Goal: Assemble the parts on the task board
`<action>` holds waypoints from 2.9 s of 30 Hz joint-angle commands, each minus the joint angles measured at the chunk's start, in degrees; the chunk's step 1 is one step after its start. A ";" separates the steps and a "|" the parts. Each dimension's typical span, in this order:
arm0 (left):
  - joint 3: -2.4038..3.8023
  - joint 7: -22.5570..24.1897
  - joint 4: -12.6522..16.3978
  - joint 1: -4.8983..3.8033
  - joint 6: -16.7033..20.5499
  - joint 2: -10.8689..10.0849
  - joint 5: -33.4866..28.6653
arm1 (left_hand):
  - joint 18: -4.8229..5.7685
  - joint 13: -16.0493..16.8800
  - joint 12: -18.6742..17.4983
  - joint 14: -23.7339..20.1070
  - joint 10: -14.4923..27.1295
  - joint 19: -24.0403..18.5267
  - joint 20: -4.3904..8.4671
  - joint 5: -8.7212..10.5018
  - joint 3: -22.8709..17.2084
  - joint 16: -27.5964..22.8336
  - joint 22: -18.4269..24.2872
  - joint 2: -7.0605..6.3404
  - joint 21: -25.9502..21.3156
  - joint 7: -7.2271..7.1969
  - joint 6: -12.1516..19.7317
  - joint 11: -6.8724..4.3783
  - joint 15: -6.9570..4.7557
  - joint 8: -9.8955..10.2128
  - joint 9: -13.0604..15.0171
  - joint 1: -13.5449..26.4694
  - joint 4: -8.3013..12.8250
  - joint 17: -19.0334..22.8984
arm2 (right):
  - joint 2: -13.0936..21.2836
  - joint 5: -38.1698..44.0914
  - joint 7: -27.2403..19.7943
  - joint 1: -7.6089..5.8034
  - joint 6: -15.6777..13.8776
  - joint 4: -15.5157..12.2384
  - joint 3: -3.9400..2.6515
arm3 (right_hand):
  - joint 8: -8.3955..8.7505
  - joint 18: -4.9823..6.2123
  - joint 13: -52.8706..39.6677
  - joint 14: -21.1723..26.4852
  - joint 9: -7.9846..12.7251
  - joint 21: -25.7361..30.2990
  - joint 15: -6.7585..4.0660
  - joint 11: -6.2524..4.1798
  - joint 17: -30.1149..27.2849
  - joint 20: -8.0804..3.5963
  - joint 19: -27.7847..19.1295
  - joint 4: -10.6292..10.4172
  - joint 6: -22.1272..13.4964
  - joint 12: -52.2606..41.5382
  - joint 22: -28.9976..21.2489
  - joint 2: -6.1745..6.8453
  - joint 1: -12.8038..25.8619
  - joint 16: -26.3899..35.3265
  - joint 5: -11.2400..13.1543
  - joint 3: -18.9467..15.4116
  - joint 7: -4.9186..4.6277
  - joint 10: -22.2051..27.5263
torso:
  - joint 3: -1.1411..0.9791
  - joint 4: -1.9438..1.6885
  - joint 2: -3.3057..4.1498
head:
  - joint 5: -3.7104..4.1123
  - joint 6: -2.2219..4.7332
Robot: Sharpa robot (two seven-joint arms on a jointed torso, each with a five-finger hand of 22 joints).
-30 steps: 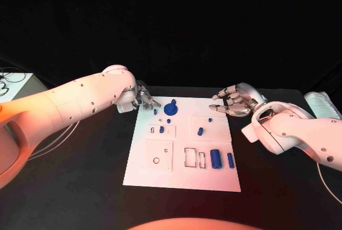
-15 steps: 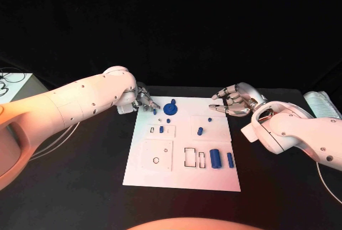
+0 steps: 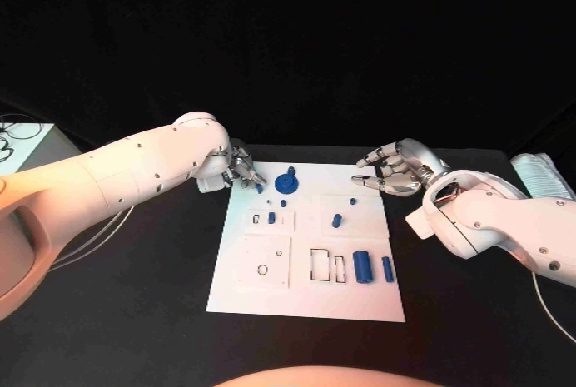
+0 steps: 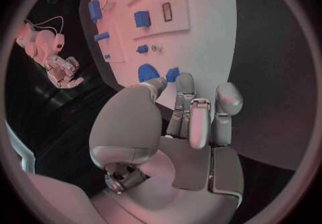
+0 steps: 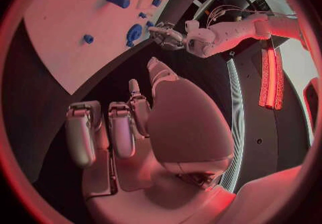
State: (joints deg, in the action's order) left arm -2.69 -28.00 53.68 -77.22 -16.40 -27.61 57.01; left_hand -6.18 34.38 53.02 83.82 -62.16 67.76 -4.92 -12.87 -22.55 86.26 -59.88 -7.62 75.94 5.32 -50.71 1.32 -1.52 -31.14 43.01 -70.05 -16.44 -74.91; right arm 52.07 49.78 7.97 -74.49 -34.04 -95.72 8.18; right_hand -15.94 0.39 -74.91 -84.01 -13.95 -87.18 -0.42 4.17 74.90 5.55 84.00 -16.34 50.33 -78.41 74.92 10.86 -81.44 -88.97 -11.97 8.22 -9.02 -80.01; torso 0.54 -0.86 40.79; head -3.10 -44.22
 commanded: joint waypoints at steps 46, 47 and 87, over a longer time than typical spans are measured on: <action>-0.03 0.06 22.80 0.72 9.77 -13.69 -2.51 | 0.83 1.81 2.03 5.37 -6.80 4.92 1.92 -5.17 -27.44 2.99 -6.57 -7.89 4.06 -1.63 -2.05 -1.93 -2.07 -5.80 6.13 -3.03 10.26 -13.09 | 0.32 0.33 -0.69 0.03 0.34 0.39 -0.02 | -0.18 0.45 -4.53 -5.20 0.07 0.27 0.50 0.16 12.28 0.45 4.44 -0.15 -0.36 0.35 12.86 -0.27 0.54 0.24 -0.35 -0.01 -0.10 0.39 | -0.09 -0.48 -0.64 | -0.88 -0.81; -0.07 0.00 23.16 0.84 9.92 -13.83 -1.96 | 0.84 1.79 2.02 5.40 -6.84 4.95 1.94 -5.23 -27.49 3.01 -6.60 -7.93 4.08 -1.65 -2.10 -1.95 -2.09 -5.80 6.13 -2.99 10.30 -13.15 | 0.33 0.34 -0.69 0.03 0.34 0.40 -0.02 | -0.18 0.45 -4.53 -5.20 0.07 0.27 0.50 0.16 12.28 0.45 4.44 -0.15 -0.36 0.35 12.86 -0.27 0.54 0.24 -0.35 -0.01 -0.10 0.39 | -0.09 -0.48 -0.63 | -0.90 -0.81; -1.31 -0.89 27.23 3.67 6.41 -15.26 6.36 | 0.91 2.07 2.17 5.65 -7.44 5.26 2.11 -5.65 -28.10 3.23 -6.90 -8.31 4.26 -1.82 -2.59 -2.13 -2.26 -5.76 6.13 -2.59 10.73 -13.74 | 0.39 0.39 -0.68 0.06 0.52 0.50 -0.02 | -0.28 0.44 -4.48 -5.21 0.08 0.24 0.49 0.16 12.29 0.45 4.46 -0.14 -0.39 0.38 12.89 -0.31 0.62 0.24 -0.35 -0.01 -0.09 0.41 | -0.13 -0.40 -0.51 | -1.24 -1.34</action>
State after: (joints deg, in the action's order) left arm -3.99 -28.77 80.75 -73.59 -8.53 -42.87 62.73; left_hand -6.18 36.41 55.02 84.03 -68.96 72.59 -2.96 -18.15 -39.40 89.14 -66.71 -16.01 79.89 3.50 -52.96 -0.52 -3.37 -36.59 47.81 -72.50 -16.66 -74.90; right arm 52.45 49.79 7.93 -74.47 -34.05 -95.20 8.18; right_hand -15.94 0.39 -74.93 -84.01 -13.96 -87.21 -0.42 4.17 74.90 5.55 84.00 -16.33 50.34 -78.41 74.92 10.63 -81.20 -88.97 -11.97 8.22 -9.02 -80.01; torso 0.41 -1.25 40.26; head -4.35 -45.55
